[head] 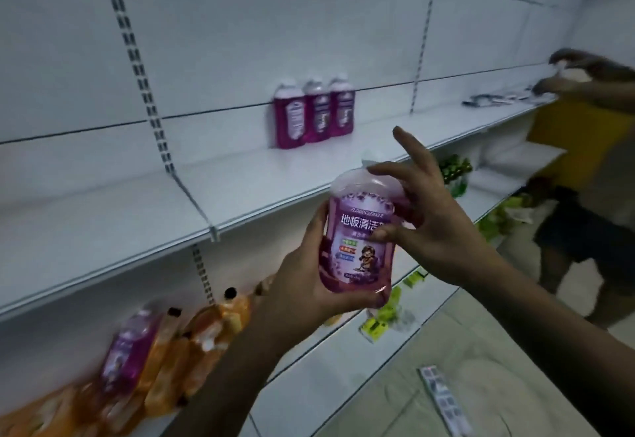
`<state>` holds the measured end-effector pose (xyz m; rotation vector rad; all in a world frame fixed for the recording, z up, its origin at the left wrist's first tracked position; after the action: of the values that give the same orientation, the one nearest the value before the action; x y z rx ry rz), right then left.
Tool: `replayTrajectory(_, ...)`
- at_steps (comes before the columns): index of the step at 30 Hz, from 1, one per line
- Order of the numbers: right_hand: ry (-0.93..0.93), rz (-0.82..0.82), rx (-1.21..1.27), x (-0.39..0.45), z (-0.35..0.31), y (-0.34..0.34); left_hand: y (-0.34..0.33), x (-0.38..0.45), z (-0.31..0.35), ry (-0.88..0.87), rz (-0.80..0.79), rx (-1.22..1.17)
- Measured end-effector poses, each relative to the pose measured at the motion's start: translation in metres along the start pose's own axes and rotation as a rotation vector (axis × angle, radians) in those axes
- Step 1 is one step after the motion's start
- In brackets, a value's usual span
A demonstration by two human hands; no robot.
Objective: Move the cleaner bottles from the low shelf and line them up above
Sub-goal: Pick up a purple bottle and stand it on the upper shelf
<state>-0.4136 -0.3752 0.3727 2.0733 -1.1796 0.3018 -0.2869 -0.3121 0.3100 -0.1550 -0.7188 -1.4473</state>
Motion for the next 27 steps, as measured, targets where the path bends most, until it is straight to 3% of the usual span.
replayTrajectory(6,0.009,0.036,-0.086,0.027,0.047,0.097,-0.076,0.089,-0.009,-0.148,0.158,0.076)
replayTrajectory(11,-0.053,-0.064,-0.150,0.059,0.089,0.132,-0.107,0.145,-0.026,-0.184,0.243,0.198)
replayTrajectory(17,-0.037,-0.056,-0.343,0.123,0.146,0.144,-0.123,0.227,-0.076,-0.157,0.048,0.256)
replayTrajectory(22,-0.045,-0.002,-0.243,0.186,0.199,0.151,-0.108,0.292,-0.121,-0.157,0.020,0.296)
replayTrajectory(27,-0.010,0.000,-0.326,0.241,0.247,0.140,-0.092,0.334,-0.168,-0.047,-0.007,0.537)
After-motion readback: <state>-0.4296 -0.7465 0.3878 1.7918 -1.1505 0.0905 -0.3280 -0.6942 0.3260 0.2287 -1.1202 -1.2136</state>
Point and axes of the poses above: each hand's wrist, its own x-axis towards the middle knuckle, its own y-axis out of the back of the hand, z = x × y, the point moved 8 cm from there along x, towards the middle knuckle, and after that the axes turned 11 degrees about -y, right-handed, at the moved point
